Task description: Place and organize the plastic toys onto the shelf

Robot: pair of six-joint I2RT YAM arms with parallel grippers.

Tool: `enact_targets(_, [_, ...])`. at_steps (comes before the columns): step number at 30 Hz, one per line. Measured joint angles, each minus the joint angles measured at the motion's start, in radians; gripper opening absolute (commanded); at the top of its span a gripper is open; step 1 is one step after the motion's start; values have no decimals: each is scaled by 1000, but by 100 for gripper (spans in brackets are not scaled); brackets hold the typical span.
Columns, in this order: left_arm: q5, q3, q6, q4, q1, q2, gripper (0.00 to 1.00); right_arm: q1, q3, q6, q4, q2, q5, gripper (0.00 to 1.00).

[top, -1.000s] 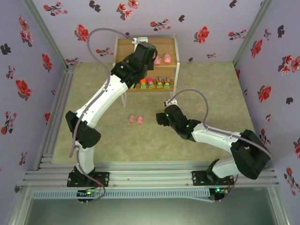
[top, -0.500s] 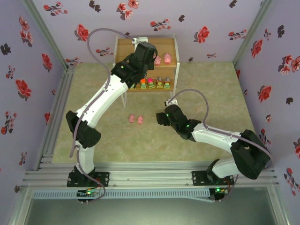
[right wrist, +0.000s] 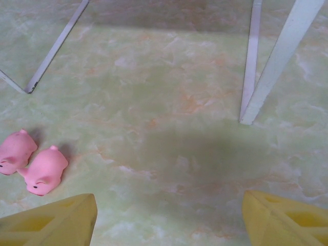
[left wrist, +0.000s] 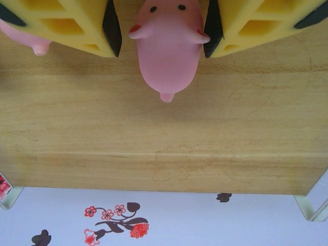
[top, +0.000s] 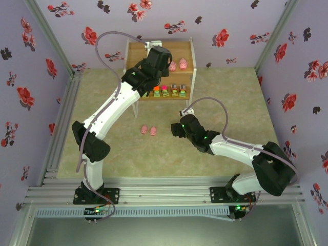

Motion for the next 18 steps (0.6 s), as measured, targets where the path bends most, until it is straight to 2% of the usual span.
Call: enact_targets(18, [32,-18,-3,18,5,-6,40,-3,0,0,0,0,0,66])
